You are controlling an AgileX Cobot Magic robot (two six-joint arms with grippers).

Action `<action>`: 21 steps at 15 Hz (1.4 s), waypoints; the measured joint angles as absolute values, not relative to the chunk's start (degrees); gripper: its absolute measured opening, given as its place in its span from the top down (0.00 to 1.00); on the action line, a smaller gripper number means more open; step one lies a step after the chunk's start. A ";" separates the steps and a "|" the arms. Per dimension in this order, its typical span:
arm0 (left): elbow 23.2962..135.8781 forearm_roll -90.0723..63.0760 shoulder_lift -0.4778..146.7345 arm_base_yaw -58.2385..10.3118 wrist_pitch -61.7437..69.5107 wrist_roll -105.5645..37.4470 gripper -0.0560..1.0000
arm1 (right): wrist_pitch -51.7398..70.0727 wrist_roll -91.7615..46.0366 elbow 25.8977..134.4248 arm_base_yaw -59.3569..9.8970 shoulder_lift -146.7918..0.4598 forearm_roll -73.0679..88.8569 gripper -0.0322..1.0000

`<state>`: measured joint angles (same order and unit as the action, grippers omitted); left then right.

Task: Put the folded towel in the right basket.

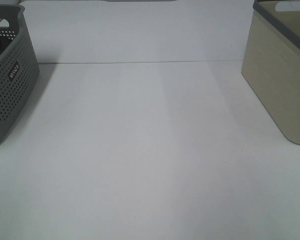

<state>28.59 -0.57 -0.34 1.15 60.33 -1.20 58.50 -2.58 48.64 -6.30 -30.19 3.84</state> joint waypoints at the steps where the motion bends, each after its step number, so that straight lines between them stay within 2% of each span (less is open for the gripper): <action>1: 28.59 -0.57 -0.34 1.15 60.33 -1.20 0.01 | 58.50 -2.64 45.03 -6.30 -24.52 3.84 0.04; 5: 28.59 -0.57 -0.34 1.15 60.33 -1.20 0.01 | 58.56 -2.69 32.49 -6.30 -7.56 3.84 0.04; 8: 28.59 -0.57 -0.34 1.15 60.33 -1.20 0.01 | 59.01 -2.75 27.90 -6.30 -0.06 3.84 0.04; 11: 28.59 -0.57 -0.34 1.15 60.33 -1.20 0.01 | 63.14 -2.75 26.18 -6.30 0.23 2.35 0.04; 18: 28.59 -0.57 -0.34 1.15 60.33 -1.20 0.01 | 63.20 -2.52 26.18 -5.96 0.23 3.27 0.04; 21: 28.59 -0.57 -0.34 1.15 60.33 -1.20 0.01 | 63.20 -2.52 26.18 -1.09 0.23 4.13 0.04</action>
<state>28.59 -0.57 -0.34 1.15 60.33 -1.20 63.20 -2.52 26.18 -1.09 0.23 4.13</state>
